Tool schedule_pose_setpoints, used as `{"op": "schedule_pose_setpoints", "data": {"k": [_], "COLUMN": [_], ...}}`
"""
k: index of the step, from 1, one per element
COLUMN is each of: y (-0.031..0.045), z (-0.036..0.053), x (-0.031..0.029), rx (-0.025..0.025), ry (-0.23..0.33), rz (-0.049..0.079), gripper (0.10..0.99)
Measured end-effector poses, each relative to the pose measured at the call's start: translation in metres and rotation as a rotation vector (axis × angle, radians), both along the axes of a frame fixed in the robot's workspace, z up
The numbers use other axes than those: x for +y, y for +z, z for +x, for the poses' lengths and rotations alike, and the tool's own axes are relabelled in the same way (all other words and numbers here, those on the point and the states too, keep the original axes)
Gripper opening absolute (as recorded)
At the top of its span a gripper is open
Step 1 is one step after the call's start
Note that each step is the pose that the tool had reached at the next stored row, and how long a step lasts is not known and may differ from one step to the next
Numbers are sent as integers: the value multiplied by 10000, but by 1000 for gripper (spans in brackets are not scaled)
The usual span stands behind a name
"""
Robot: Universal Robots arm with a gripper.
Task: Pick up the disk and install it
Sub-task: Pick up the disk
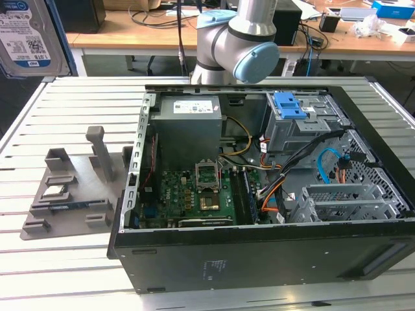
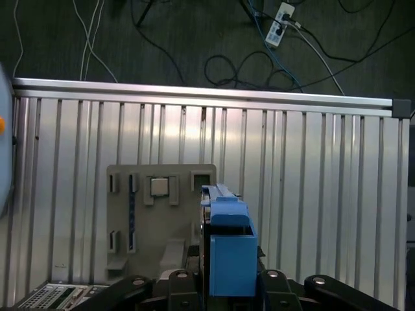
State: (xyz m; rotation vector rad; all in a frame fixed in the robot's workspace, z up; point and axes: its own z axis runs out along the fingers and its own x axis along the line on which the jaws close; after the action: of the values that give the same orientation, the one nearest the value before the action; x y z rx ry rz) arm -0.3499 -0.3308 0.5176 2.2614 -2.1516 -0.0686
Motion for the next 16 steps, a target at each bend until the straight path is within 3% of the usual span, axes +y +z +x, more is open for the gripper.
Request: {"op": "schedule_pose_setpoints", "data": {"k": [8, 16], "y": [179, 427], "z": [0, 0], "x": [3, 5], "rx": [0, 0], "ry": [0, 0], "rz": [1, 0], "gripper": [365, 365]}}
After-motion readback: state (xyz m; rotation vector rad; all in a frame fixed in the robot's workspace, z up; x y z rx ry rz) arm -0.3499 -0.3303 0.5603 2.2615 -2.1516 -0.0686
